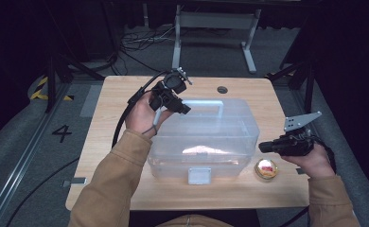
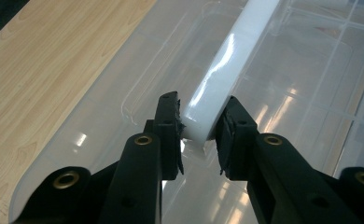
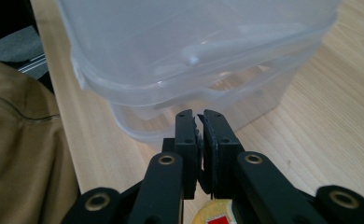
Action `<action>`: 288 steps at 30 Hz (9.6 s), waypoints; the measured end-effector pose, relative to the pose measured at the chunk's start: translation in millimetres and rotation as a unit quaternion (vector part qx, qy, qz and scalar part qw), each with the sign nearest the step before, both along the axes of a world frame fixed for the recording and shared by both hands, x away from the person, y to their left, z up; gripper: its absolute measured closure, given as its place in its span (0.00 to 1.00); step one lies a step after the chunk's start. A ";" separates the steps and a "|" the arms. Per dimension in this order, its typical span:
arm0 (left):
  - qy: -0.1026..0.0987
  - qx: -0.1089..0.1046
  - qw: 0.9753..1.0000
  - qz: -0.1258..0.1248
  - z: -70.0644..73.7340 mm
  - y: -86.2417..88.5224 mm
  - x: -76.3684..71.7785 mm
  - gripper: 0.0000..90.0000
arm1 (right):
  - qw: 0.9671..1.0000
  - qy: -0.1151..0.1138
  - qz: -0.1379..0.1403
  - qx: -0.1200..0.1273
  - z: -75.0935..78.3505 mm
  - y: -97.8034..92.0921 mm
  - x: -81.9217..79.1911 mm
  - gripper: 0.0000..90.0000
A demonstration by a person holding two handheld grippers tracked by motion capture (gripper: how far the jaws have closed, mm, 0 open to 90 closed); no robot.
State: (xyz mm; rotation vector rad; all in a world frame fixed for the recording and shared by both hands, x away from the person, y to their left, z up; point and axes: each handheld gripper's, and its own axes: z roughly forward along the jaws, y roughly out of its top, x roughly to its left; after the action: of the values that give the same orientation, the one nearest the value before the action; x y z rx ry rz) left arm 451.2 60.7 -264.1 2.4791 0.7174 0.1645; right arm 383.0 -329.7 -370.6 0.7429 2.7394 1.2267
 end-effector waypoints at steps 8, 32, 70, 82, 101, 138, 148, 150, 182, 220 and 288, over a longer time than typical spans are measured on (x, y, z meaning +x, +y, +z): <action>0.006 -0.006 1.000 0.007 2.5 1.3 4.6 0.80 | 1.000 0.003 0.028 0.001 -0.7 10.8 -1.7 0.98; -0.002 -0.007 1.000 0.011 11.2 6.1 -1.0 0.80 | 0.999 -0.009 0.043 0.023 0.8 18.1 -4.5 1.00; -0.036 -0.127 0.991 -0.015 54.2 65.8 -67.7 0.79 | 0.992 -0.064 -0.061 0.091 18.0 17.5 -7.8 1.00; -0.023 -0.143 0.989 -0.017 37.6 79.2 -79.0 0.79 | 0.987 -0.062 -0.094 0.114 24.1 17.5 -1.6 1.00; -0.022 -0.138 0.990 -0.002 -7.7 89.1 -103.6 0.81 | 0.982 -0.068 -0.115 0.133 30.2 18.8 3.8 1.00; -0.098 -0.160 0.973 0.135 -50.9 97.6 -80.6 1.00 | 0.975 -0.087 -0.131 0.157 26.9 20.8 0.8 1.00; -0.111 -0.148 0.974 0.128 -50.6 98.2 -81.3 1.00 | 0.975 -0.089 -0.131 0.153 25.3 21.6 -0.3 1.00; -0.115 -0.136 0.976 0.124 -49.5 97.4 -81.9 1.00 | 0.976 -0.091 -0.129 0.151 25.4 22.1 -1.1 0.98; -0.108 -0.182 0.968 0.136 -41.0 100.9 -68.4 1.00 | 0.961 -0.128 -0.219 0.108 34.3 34.1 -12.7 0.50; -0.121 -0.201 0.964 0.123 -33.6 102.1 -52.7 0.99 | 0.928 -0.206 -0.301 0.077 50.3 79.9 29.0 0.54; -0.065 -0.130 0.989 0.023 -49.4 92.9 -115.2 0.79 | 0.904 -0.212 -0.353 0.115 57.3 73.0 42.6 0.86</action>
State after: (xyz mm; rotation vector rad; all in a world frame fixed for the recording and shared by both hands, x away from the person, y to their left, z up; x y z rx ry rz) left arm 336.0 153.6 -313.4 2.1832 0.6942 0.2315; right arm 425.6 -256.7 -313.3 1.1764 1.7455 1.3193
